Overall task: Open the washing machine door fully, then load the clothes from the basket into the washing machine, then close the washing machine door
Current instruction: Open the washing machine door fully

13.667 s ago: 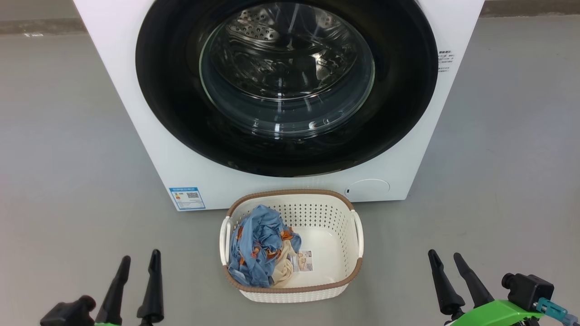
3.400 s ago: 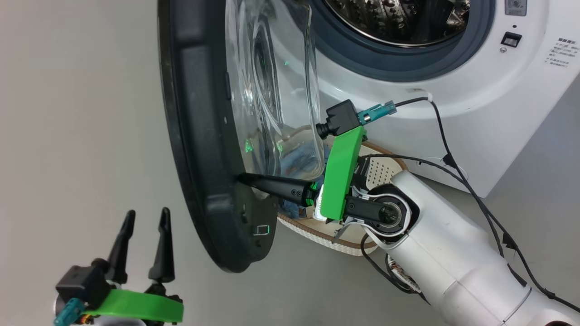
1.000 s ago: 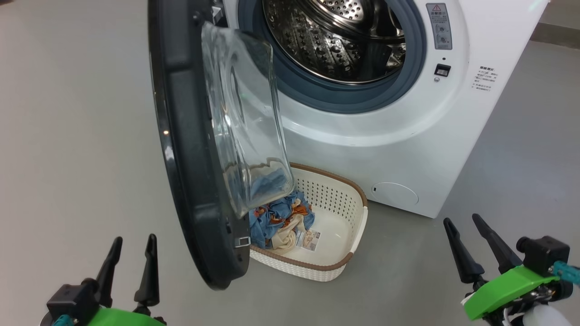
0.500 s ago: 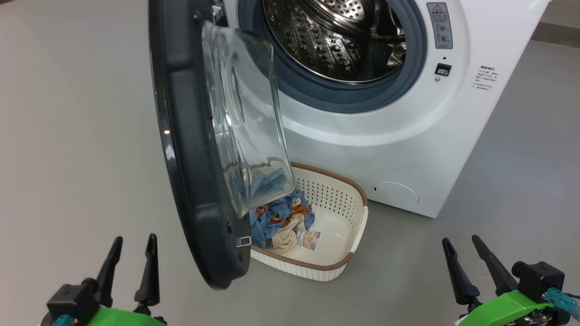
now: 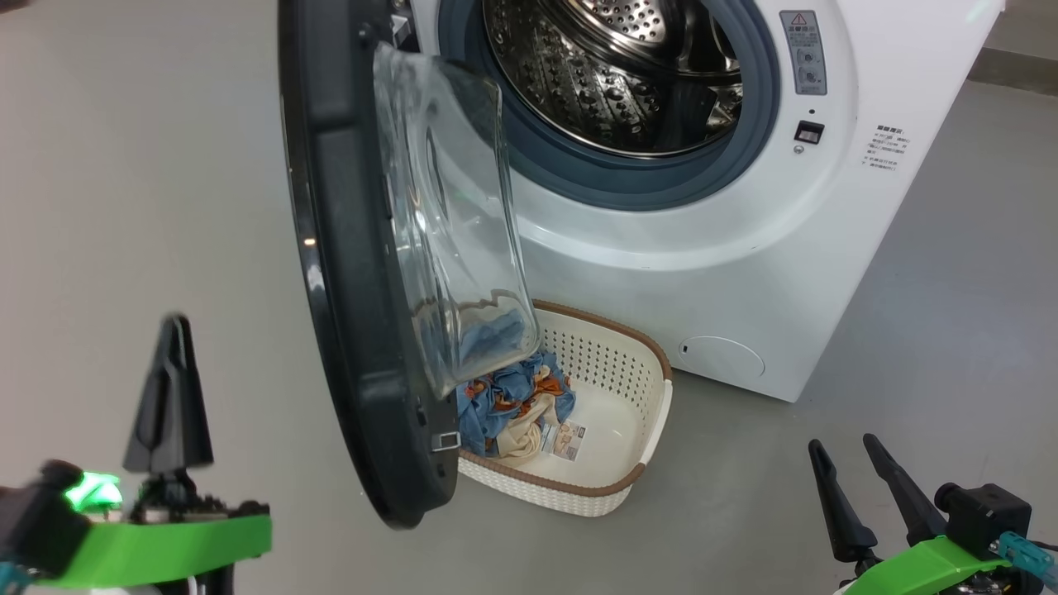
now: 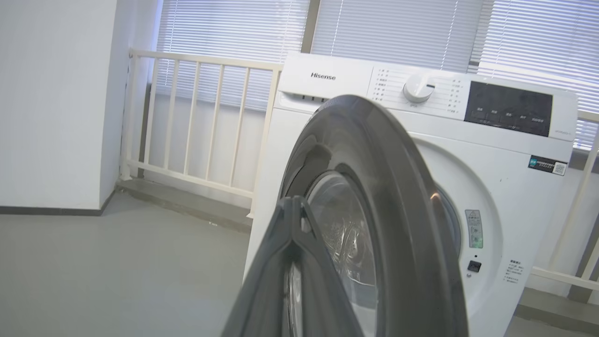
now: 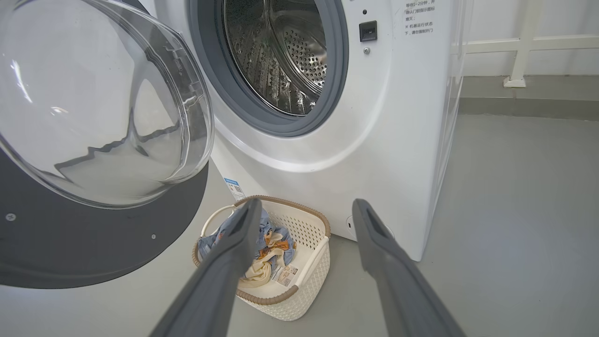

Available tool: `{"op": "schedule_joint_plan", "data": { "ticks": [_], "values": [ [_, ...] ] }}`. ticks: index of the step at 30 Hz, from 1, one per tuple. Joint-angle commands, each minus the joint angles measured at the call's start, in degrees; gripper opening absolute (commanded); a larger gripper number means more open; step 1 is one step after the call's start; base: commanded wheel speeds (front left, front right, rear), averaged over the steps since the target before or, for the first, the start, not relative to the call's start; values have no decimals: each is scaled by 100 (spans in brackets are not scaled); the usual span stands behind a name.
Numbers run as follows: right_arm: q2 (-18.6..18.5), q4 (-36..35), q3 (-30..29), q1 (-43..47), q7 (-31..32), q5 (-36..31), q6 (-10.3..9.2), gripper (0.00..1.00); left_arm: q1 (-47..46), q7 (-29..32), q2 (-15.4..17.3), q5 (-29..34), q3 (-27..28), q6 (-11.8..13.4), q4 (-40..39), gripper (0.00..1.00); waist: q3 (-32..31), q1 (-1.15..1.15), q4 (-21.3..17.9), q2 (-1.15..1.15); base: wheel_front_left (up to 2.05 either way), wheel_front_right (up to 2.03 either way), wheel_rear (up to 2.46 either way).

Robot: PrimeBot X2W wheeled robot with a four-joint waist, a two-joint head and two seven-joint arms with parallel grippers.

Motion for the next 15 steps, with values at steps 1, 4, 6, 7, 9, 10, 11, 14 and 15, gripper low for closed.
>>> {"op": "schedule_joint_plan", "data": {
  "ticks": [1,4,6,7,9,10,11,14,15],
  "values": [
    [-47,-161,79,-13,-69,-51,9,100,-258,-45,61,-52,134,-18,-386,0,4,0,-1,0,0,0,0],
    [-53,-189,78,-14,-69,-60,9,100,-255,-45,34,-104,-166,-18,-1022,0,5,0,-4,0,0,0,0],
    [-55,-208,77,-13,-69,-73,9,100,-207,-45,28,-118,-459,-18,-1321,0,6,0,-8,0,0,0,0],
    [-56,-216,78,-12,-69,-75,9,100,-174,-45,27,-136,-621,-18,-1424,0,9,0,-10,0,0,0,0],
    [-59,-223,86,-11,-69,-74,9,100,-86,-45,63,-164,-1020,-18,-1518,0,11,0,-15,0,0,0,0],
    [-61,-227,91,-10,-69,-72,9,100,-45,-45,85,-149,-1217,-18,-1536,0,13,0,-17,0,0,0,0],
    [-65,-232,96,-11,-69,-70,9,100,2,-45,82,-183,-1419,-18,-1528,0,20,0,-19,0,0,0,0],
    [-70,-243,109,-21,-69,-74,9,100,122,-45,107,-252,-1971,-18,-1304,0,42,0,-23,0,0,0,0],
    [-68,-243,117,-27,-69,-79,9,100,144,-45,105,-289,-2125,-18,-1193,0,51,0,-27,0,0,0,0]
  ]
}}
